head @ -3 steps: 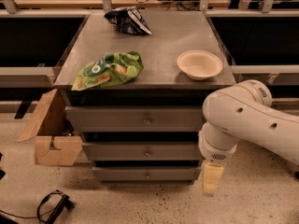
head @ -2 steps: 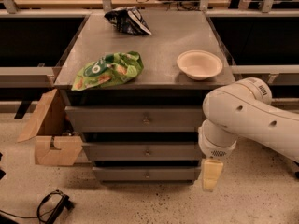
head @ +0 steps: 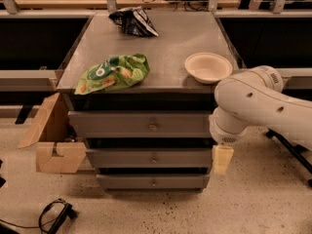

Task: Open top drawer

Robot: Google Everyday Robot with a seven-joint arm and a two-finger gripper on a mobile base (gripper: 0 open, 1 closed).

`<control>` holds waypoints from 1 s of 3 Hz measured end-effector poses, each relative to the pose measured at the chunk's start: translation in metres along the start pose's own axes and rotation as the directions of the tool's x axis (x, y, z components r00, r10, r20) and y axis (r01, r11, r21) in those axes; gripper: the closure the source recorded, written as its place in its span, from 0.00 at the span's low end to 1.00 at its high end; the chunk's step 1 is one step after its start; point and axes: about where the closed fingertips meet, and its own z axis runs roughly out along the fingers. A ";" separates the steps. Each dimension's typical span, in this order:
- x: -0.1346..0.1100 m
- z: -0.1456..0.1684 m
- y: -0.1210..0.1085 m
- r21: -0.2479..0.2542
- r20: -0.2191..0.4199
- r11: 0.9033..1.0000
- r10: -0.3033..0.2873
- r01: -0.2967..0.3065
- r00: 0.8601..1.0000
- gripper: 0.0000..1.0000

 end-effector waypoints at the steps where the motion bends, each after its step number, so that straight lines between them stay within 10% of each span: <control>1: 0.006 0.003 -0.034 0.038 -0.027 0.999 -0.019 0.020 0.999 0.00; 3: 0.003 0.025 -0.083 0.037 -0.071 0.997 -0.071 0.074 0.995 0.00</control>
Offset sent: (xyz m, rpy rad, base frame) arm 0.1034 -0.0165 0.0055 -0.1193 -0.0801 0.0687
